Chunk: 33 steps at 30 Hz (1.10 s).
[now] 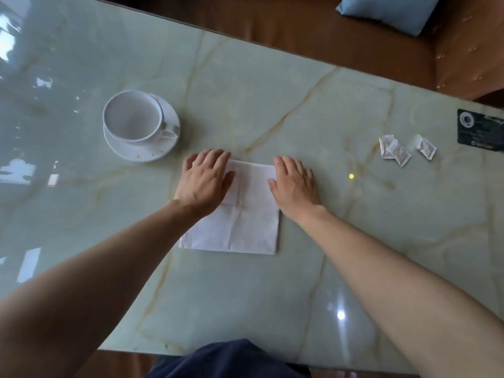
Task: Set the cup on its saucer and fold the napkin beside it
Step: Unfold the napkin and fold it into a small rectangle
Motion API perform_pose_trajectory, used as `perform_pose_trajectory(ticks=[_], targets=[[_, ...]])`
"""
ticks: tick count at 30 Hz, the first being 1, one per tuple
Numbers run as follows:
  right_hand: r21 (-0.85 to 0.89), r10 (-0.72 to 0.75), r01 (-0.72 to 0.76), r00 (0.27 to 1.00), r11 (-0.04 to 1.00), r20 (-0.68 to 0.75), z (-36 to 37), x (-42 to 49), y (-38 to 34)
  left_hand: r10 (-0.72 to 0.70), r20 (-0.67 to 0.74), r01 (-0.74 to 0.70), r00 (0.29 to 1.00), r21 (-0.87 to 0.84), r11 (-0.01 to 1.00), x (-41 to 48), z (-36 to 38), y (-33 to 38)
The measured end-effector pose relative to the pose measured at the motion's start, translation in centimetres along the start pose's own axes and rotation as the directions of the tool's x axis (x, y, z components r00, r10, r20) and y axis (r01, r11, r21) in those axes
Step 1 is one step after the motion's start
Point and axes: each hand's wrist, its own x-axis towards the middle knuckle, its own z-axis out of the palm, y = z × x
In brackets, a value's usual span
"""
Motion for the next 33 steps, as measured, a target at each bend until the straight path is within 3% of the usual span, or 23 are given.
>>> perform_pose_trajectory(ticks=[3, 6, 9, 19, 23, 29, 33], targets=[[0.039, -0.038, 0.034, 0.996, 0.999, 0.081, -1.7, 2.8, 0.3, -0.006, 0.099, 0.009, 0.995, -0.025, 1.0, 2.9, -1.4, -0.3], [0.188, 0.0, -0.055, 0.96, 0.981, 0.28, -2.7, 4.7, 0.7, -0.034, 0.189, 0.042, 0.981, -0.038, 0.998, 4.5, -1.8, -0.6], [0.242, 0.016, -0.109, 0.934, 0.964, 0.356, -3.3, 5.3, 1.1, -0.061, 0.22, 0.071, 0.974, -0.039, 0.997, 5.0, -1.8, -0.7], [0.383, -0.044, -0.049, 0.972, 0.922, 0.231, -5.3, 2.7, 2.1, 0.092, 0.169, -0.088, 0.981, -0.029, 0.996, 3.7, -2.6, -1.5], [0.436, 0.017, -0.098, 0.983, 0.895, 0.184, -5.9, 0.6, 2.7, 0.157, 0.085, -0.149, 0.984, -0.089, 0.985, 2.2, -3.9, -2.1], [0.502, 0.015, -0.024, 1.0, 0.864, 0.022, -5.5, -3.7, 2.2, 0.308, 0.024, -0.297, 0.951, -0.2, 0.934, -1.7, -6.3, -2.6], [0.553, 0.004, 0.021, 0.999, 0.833, -0.044, -4.7, -7.3, 1.6, 0.299, -0.037, -0.298, 0.953, -0.257, 0.919, -5.2, -6.1, -2.7]])
